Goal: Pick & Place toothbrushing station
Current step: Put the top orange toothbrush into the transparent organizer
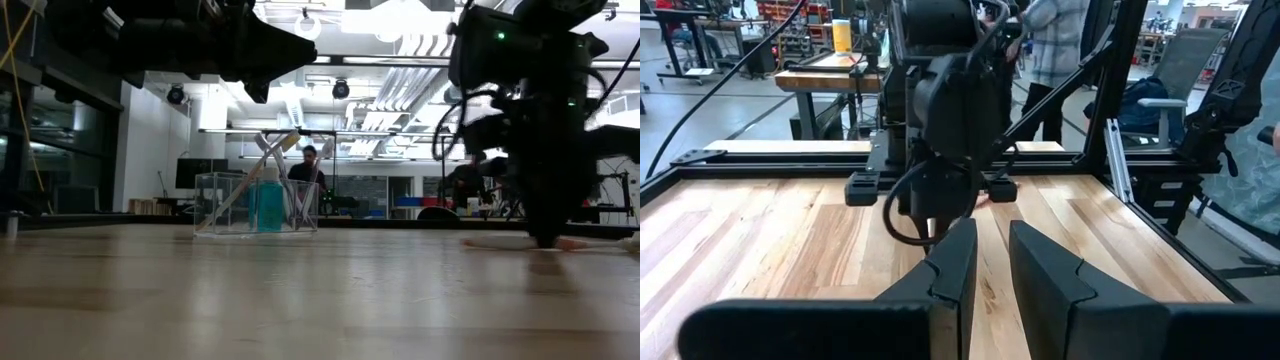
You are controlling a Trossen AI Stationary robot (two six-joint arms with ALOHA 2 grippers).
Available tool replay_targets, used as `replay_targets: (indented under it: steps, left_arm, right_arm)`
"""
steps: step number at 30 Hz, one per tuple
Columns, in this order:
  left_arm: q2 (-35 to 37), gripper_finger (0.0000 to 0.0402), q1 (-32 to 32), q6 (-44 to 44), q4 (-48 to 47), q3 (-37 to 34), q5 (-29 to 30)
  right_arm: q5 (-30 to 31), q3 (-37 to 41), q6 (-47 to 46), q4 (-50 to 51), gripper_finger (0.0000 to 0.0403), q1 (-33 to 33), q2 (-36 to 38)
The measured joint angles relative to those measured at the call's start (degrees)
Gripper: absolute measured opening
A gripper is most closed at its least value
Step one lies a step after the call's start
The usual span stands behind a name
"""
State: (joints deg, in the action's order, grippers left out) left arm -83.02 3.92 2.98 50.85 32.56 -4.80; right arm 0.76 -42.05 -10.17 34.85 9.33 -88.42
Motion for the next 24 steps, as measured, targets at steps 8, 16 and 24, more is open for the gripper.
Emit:
replay_targets:
  steps: [8,16,24]
  left_arm:
    - [0.0,0.0059,0.0,0.0,0.0,0.0,0.0]
    - [0.0,0.0059,0.0,0.0,0.0,0.0,0.0]
    - [0.0,0.0059,0.0,0.0,0.0,0.0,0.0]
  right_arm:
    - [-1.2,-0.1,1.4,0.1,0.0007,-2.6,0.0]
    - [2.2,0.0,2.9,0.4,0.0005,-3.4,0.0]
    - [-0.7,0.1,4.0,0.7,0.003,-3.5,-0.1]
